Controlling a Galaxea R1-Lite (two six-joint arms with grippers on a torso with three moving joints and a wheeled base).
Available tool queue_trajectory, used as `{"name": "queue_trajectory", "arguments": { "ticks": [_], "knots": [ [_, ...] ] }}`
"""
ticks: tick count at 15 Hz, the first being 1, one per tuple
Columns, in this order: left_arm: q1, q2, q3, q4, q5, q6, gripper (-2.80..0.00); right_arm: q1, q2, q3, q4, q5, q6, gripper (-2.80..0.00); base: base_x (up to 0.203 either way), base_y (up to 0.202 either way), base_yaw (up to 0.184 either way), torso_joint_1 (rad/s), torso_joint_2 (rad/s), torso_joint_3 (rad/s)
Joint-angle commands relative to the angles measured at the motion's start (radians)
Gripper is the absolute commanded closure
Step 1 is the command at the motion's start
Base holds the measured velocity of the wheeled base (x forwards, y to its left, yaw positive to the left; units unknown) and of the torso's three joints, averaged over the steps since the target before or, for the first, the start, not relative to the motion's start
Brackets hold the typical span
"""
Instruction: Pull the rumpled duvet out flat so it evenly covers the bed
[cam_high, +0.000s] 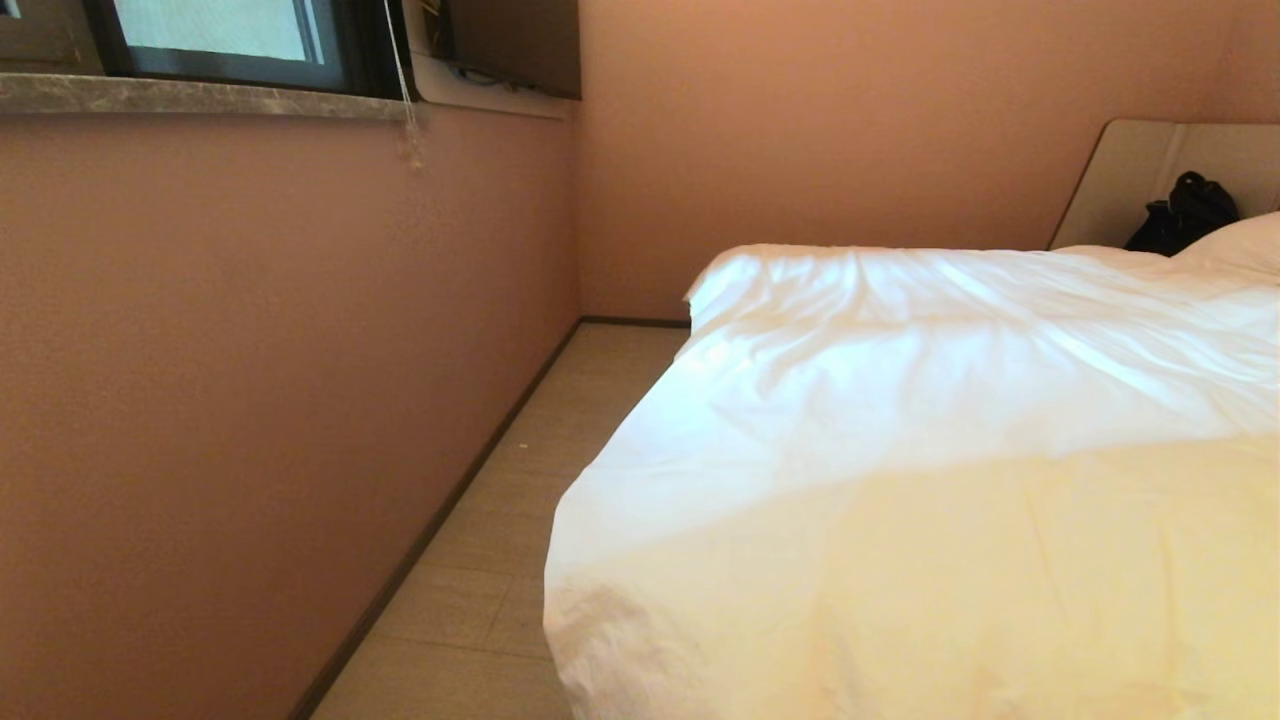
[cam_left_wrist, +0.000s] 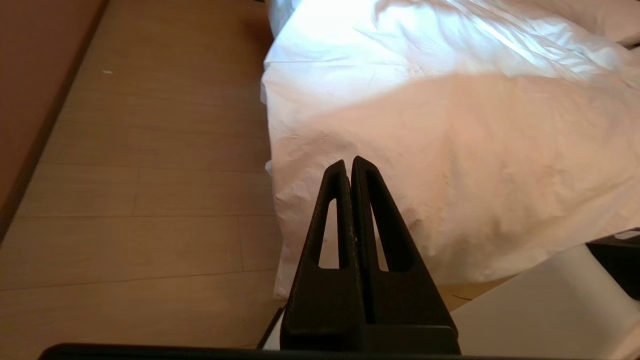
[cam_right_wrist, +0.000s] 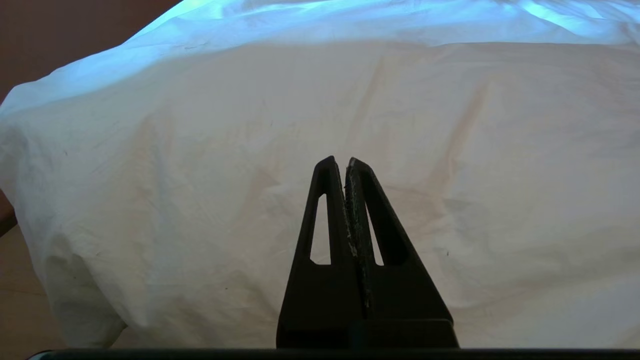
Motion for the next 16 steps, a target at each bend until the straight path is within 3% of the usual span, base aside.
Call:
{"name": "queue_trajectory", "arguments": {
  "ticks": [1, 5, 7, 9, 14, 16],
  "knots": [
    [0.002, -0.002, 0.002, 0.004, 0.023, 0.002, 0.00, 0.000, 0.000, 0.000, 0.000, 0.000, -0.001, 0.00, 0.000, 0.000, 0.000, 0.000, 0.00, 0.000],
    [0.042, 0.011, -0.002, 0.008, 0.178, 0.030, 0.00, 0.000, 0.000, 0.000, 0.000, 0.000, -0.001, 0.00, 0.000, 0.000, 0.000, 0.000, 0.00, 0.000],
    [0.093, 0.022, -0.009, 0.017, 0.203, 0.031, 0.00, 0.000, 0.000, 0.000, 0.000, 0.000, -0.001, 0.00, 0.000, 0.000, 0.000, 0.000, 0.00, 0.000],
    [0.169, 0.010, -0.015, 0.020, 0.211, 0.058, 0.00, 0.000, 0.000, 0.000, 0.000, 0.000, -0.001, 0.00, 0.000, 0.000, 0.000, 0.000, 0.00, 0.000],
    [0.176, -0.107, 0.036, 0.009, 0.171, 0.105, 0.00, 0.000, 0.000, 0.000, 0.000, 0.000, -0.001, 0.00, 0.000, 0.000, 0.000, 0.000, 0.00, 0.000],
    [0.174, -0.197, 0.085, -0.037, 0.129, 0.159, 0.00, 0.000, 0.000, 0.000, 0.000, 0.000, 0.001, 0.00, 0.000, 0.000, 0.000, 0.000, 0.00, 0.000]
  ]
}}
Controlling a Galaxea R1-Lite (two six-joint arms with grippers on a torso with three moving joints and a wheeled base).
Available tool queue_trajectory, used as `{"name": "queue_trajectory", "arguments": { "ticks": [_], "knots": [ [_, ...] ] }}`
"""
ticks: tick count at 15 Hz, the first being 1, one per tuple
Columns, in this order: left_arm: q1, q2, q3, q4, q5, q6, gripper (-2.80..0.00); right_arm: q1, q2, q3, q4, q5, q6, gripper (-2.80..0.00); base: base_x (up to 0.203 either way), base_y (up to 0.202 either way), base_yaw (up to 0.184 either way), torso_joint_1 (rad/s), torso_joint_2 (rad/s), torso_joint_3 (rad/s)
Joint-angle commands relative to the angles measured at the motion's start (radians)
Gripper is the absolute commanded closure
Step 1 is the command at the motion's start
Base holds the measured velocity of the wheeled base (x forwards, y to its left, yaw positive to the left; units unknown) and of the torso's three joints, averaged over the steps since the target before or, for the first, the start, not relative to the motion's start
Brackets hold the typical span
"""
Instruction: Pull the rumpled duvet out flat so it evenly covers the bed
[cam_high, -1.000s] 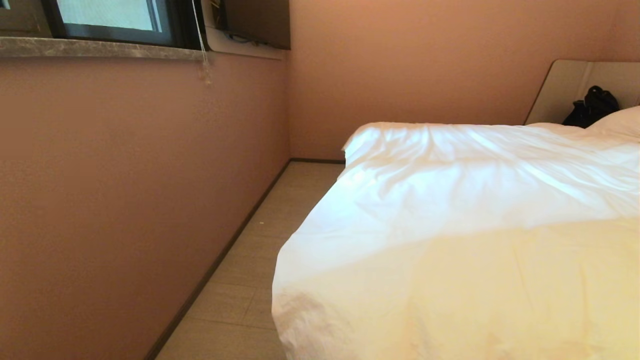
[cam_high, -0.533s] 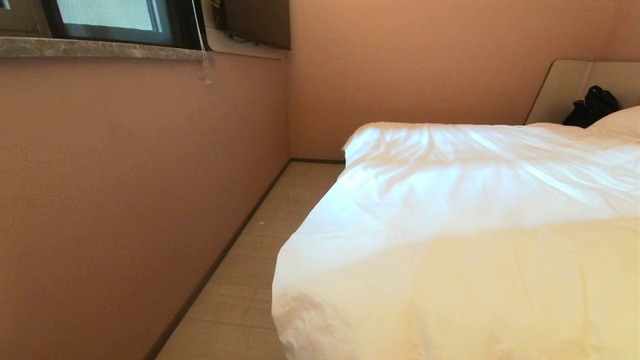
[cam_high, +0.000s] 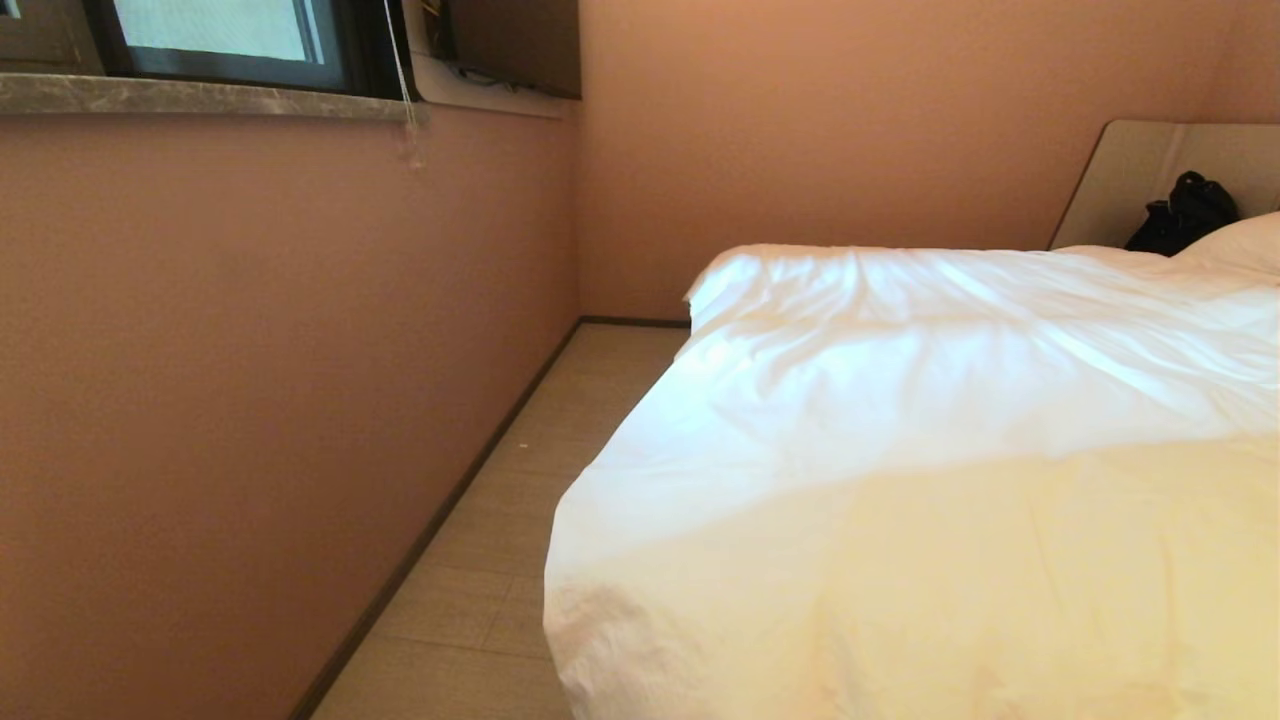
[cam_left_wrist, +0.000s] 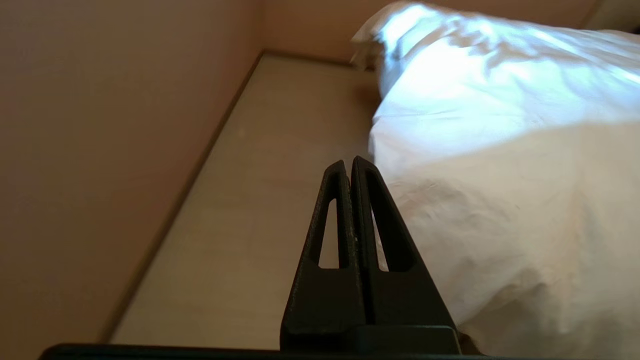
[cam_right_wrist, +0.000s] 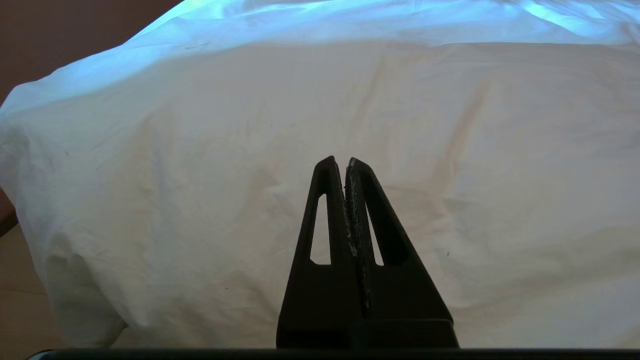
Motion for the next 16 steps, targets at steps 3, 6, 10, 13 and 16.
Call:
{"name": "queue_trajectory", "arguments": {
  "ticks": [3, 6, 10, 13, 16],
  "knots": [
    [-0.001, -0.137, 0.112, -0.060, -0.047, 0.201, 0.00, 0.000, 0.000, 0.000, 0.000, 0.001, 0.000, 0.00, 0.000, 0.000, 0.000, 0.000, 0.00, 0.000],
    [-0.001, -0.137, 0.164, -0.063, -0.021, 0.269, 0.00, 0.000, 0.000, 0.000, 0.000, 0.001, 0.000, 0.00, 0.000, 0.000, 0.000, 0.000, 0.00, 0.000],
    [-0.001, -0.137, 0.238, -0.102, 0.009, 0.346, 0.00, 0.000, 0.000, 0.000, 0.000, 0.001, -0.001, 0.00, 0.000, 0.000, 0.000, 0.000, 0.00, 0.000],
    [-0.001, -0.137, 0.269, -0.102, 0.012, 0.345, 0.00, 0.000, 0.000, 0.000, 0.000, 0.001, -0.001, 0.00, 0.000, 0.000, 0.000, 0.000, 0.00, 0.000],
    [-0.001, -0.137, 0.285, -0.102, 0.009, 0.354, 0.00, 0.000, 0.000, 0.000, 0.000, 0.001, -0.001, 0.00, 0.000, 0.000, 0.000, 0.000, 0.00, 0.000]
  ]
}}
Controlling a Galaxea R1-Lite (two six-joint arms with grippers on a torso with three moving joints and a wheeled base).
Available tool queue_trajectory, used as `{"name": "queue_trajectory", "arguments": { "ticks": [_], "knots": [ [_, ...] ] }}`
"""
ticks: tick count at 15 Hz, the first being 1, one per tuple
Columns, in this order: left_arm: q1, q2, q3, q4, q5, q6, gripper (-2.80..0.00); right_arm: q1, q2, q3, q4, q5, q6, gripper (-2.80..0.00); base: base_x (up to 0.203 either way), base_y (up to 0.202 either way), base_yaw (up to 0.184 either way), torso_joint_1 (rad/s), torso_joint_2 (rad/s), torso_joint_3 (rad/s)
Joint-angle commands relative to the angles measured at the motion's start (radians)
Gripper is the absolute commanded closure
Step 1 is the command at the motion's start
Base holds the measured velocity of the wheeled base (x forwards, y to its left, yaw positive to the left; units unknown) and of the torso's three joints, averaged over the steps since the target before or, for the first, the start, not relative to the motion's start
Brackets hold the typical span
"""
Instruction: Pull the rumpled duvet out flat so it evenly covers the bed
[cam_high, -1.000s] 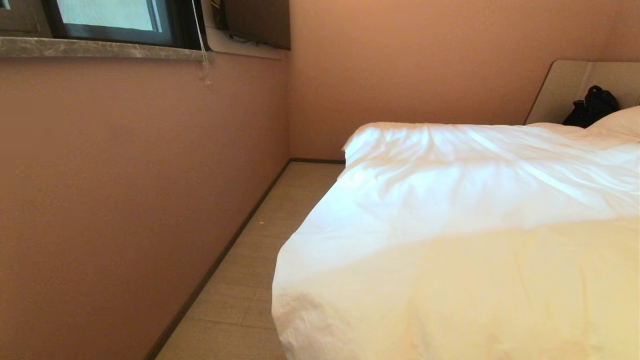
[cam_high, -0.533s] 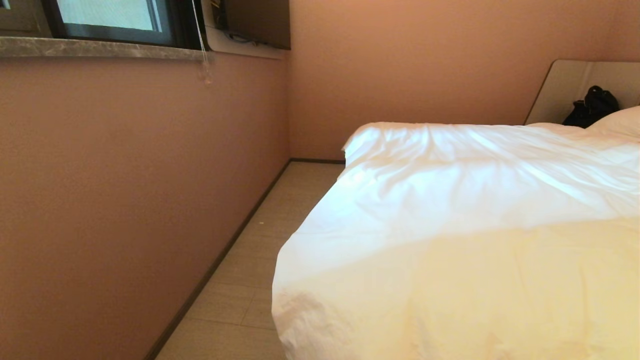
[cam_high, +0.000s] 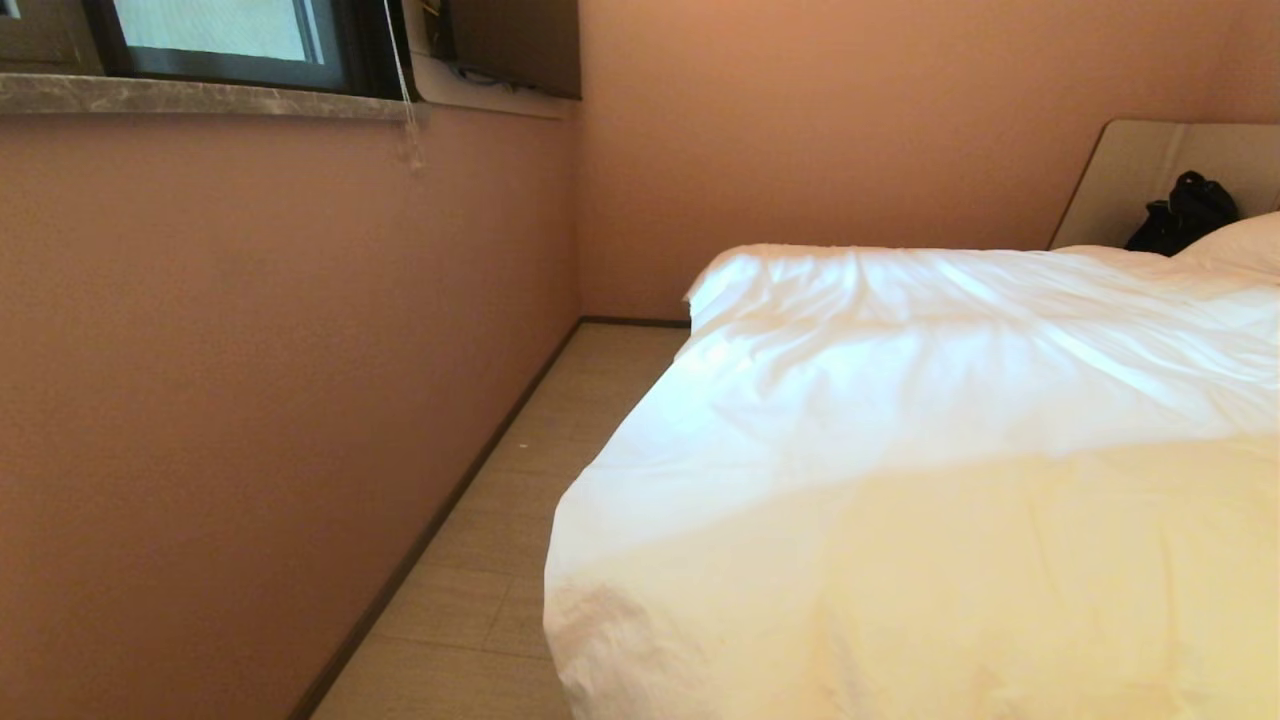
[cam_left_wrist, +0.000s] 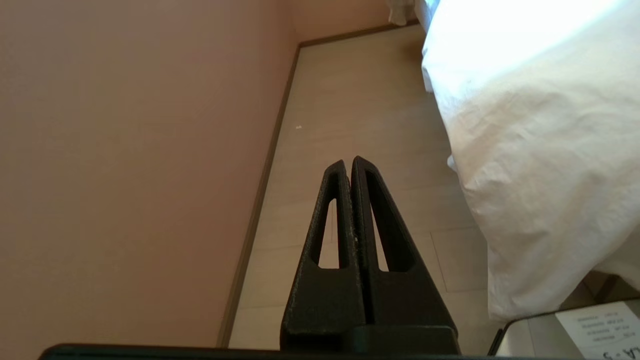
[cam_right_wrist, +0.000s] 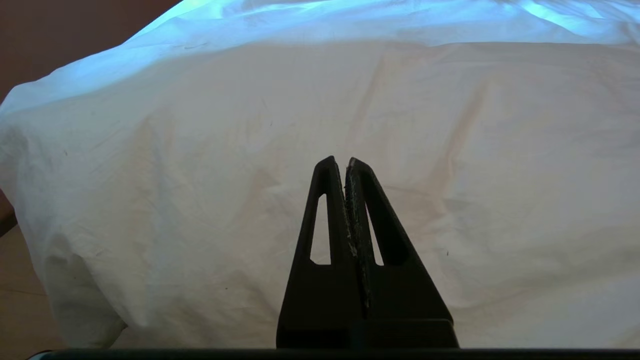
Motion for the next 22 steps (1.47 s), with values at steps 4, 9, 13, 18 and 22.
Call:
{"name": "queue_trajectory", "arguments": {
  "ticks": [4, 9, 13, 18, 22],
  "knots": [
    [0.000, 0.000, 0.014, 0.001, 0.010, -0.002, 0.00, 0.000, 0.000, 0.000, 0.000, 0.000, -0.002, 0.00, 0.000, 0.000, 0.000, 0.000, 0.00, 0.000],
    [0.000, 0.000, 0.027, 0.011, 0.057, -0.008, 0.00, 0.000, 0.000, 0.000, 0.000, 0.000, -0.001, 0.00, 0.000, 0.000, 0.000, 0.000, 0.00, 0.000],
    [0.000, 0.000, 0.027, 0.013, 0.057, -0.011, 0.00, 0.000, 0.000, 0.000, 0.000, 0.000, 0.000, 0.00, 0.000, 0.000, 0.000, 0.000, 0.00, 0.000],
    [0.000, 0.000, 0.035, 0.013, 0.057, -0.017, 0.00, 0.000, 0.000, 0.000, 0.000, 0.000, 0.000, 0.00, 0.000, 0.000, 0.000, 0.000, 0.00, 0.000],
    [0.000, 0.000, 0.035, 0.013, 0.061, -0.047, 0.00, 0.000, 0.000, 0.000, 0.000, 0.000, -0.002, 0.00, 0.000, 0.000, 0.000, 0.000, 0.00, 0.000]
  ]
}}
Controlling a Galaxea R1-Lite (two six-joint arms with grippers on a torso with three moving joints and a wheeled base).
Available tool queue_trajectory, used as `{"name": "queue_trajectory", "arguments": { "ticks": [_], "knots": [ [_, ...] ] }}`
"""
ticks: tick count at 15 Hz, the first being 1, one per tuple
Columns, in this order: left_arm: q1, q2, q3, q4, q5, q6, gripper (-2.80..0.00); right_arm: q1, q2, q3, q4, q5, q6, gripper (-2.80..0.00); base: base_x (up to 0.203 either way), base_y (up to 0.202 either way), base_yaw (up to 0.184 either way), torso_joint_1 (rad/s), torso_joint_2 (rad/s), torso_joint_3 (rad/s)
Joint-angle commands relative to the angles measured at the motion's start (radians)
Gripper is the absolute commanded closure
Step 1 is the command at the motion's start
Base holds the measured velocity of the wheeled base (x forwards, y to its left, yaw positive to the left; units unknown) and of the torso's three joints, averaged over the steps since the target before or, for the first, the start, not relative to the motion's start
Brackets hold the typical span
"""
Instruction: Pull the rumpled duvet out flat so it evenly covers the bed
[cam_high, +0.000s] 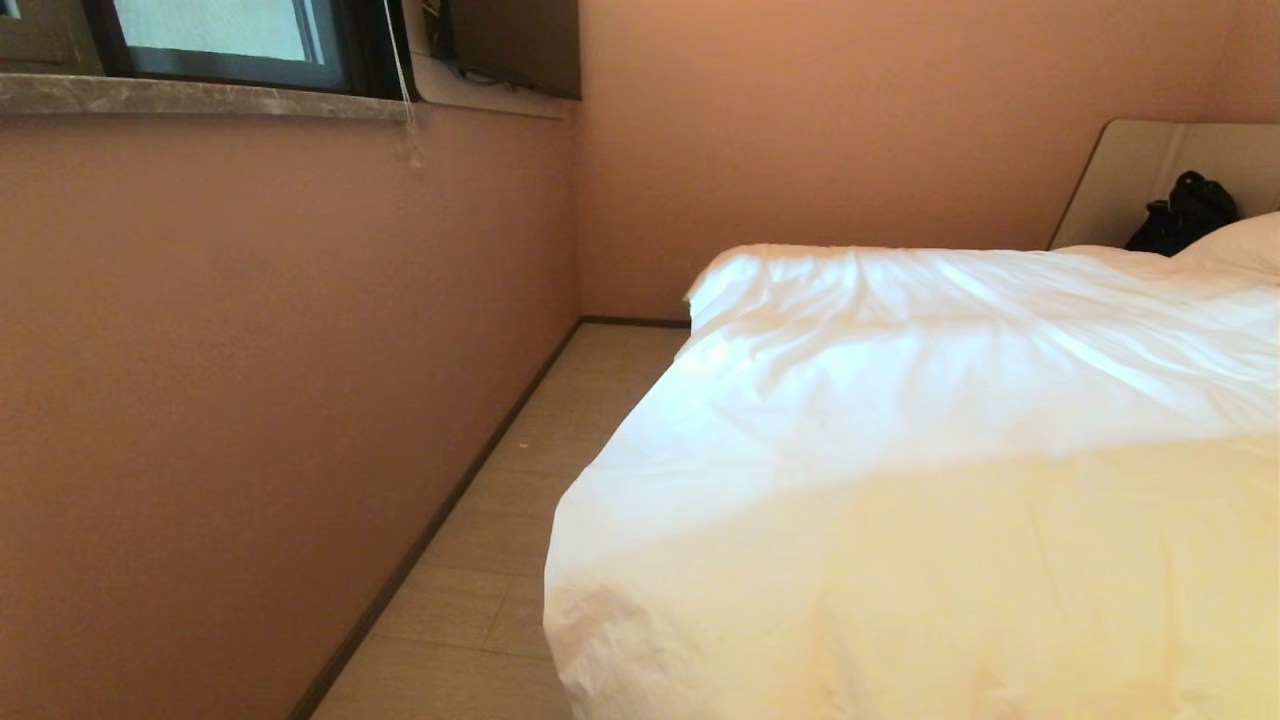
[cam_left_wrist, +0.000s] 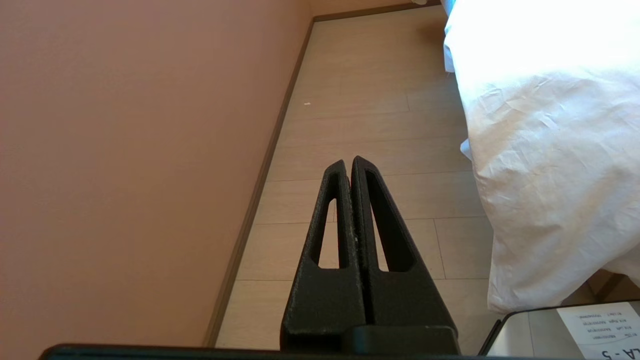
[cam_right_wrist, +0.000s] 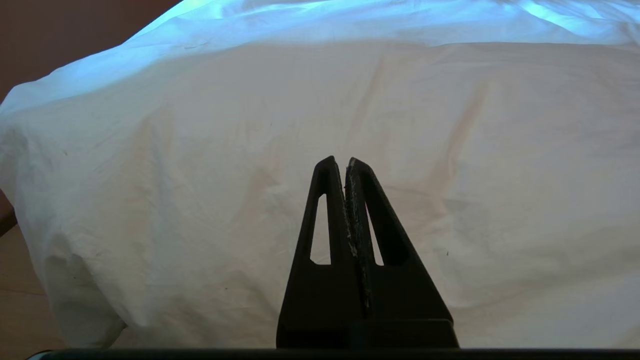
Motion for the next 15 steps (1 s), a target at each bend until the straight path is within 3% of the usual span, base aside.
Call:
{"name": "queue_trajectory", "arguments": {
  "ticks": [1, 15],
  "knots": [
    [0.000, 0.000, 0.000, 0.000, 0.000, 0.001, 0.00, 0.000, 0.000, 0.000, 0.000, 0.000, -0.001, 0.00, 0.000, 0.000, 0.000, 0.000, 0.00, 0.000],
    [0.000, 0.000, 0.000, 0.000, 0.000, 0.001, 0.00, 0.000, 0.000, 0.000, 0.000, 0.000, -0.001, 0.00, 0.000, 0.000, 0.000, 0.000, 0.00, 0.000]
  ]
}}
